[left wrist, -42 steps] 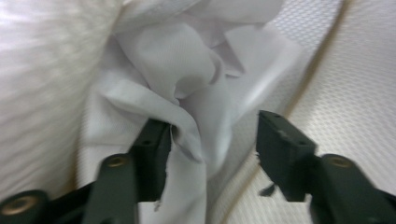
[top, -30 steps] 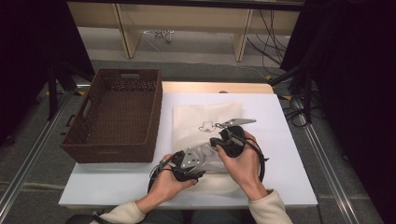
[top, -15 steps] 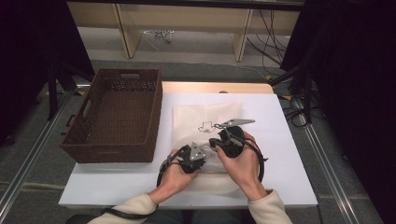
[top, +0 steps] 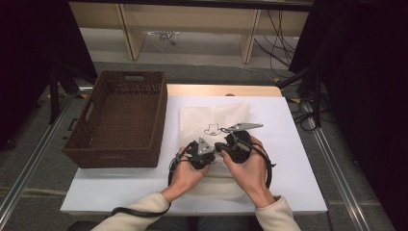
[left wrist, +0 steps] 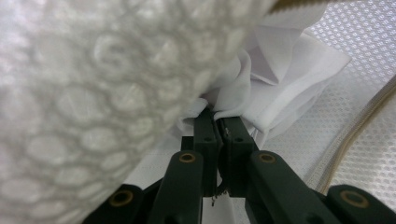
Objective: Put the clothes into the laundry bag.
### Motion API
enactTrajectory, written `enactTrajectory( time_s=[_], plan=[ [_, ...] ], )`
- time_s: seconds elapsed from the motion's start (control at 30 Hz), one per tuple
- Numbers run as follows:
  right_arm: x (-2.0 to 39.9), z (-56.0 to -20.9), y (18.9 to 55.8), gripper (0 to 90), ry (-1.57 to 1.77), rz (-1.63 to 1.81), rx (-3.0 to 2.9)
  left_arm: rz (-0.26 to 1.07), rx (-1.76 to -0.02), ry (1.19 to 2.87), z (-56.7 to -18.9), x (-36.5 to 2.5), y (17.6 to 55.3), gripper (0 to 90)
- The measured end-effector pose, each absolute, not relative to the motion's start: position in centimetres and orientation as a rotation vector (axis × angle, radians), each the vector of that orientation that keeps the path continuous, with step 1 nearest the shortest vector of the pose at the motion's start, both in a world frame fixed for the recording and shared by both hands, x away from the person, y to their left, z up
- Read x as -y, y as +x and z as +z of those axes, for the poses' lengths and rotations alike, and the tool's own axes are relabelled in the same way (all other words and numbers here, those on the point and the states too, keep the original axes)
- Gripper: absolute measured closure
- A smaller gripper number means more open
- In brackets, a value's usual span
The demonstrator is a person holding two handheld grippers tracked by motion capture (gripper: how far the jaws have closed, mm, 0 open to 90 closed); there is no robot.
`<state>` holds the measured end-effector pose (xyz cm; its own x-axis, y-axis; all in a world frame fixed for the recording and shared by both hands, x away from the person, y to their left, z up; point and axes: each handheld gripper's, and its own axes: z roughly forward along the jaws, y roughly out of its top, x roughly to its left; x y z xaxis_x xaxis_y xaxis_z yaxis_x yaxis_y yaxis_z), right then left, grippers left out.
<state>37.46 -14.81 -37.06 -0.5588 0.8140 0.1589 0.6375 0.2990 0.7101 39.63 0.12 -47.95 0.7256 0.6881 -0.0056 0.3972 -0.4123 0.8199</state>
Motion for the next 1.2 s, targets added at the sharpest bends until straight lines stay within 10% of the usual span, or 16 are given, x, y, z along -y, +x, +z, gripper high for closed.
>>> enactTrajectory(
  time_s=[0.4, 1.2],
  plan=[
    [15.2, -36.9, 37.6, 90.0, 1.375, 1.117, -2.324, 0.446, -0.616, 2.163, -46.1, -2.6, 36.4, 46.4],
    [15.0, -37.2, 37.6, 90.0, 1.356, 1.088, -2.343, 0.466, -0.680, 2.303, -48.6, -1.9, 38.1, 56.7]
  ],
)
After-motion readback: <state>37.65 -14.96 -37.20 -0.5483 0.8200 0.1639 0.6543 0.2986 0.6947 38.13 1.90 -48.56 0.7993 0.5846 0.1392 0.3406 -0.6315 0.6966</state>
